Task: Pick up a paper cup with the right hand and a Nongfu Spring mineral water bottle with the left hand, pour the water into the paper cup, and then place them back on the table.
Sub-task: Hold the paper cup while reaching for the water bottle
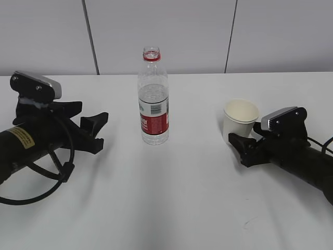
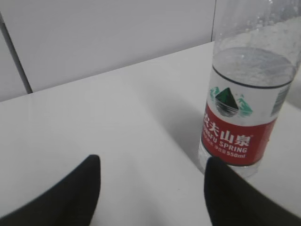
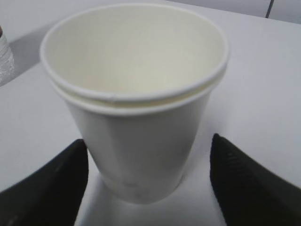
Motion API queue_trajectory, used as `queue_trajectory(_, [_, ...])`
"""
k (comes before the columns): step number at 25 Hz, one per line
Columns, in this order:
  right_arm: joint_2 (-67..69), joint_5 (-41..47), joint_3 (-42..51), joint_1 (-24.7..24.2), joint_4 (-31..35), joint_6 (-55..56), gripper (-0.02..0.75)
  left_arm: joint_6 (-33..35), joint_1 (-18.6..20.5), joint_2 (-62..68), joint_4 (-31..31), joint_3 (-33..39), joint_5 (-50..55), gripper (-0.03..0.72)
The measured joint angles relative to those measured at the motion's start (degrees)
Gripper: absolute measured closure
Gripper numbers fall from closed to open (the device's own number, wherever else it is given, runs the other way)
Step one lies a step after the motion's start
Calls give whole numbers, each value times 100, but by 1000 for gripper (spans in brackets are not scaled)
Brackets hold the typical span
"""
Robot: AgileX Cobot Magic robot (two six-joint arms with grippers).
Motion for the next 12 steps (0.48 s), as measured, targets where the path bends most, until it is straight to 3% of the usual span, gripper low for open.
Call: queue_trajectory(12, [91, -11, -488, 0, -477, 0, 136, -187, 0, 132, 215, -4, -244, 252])
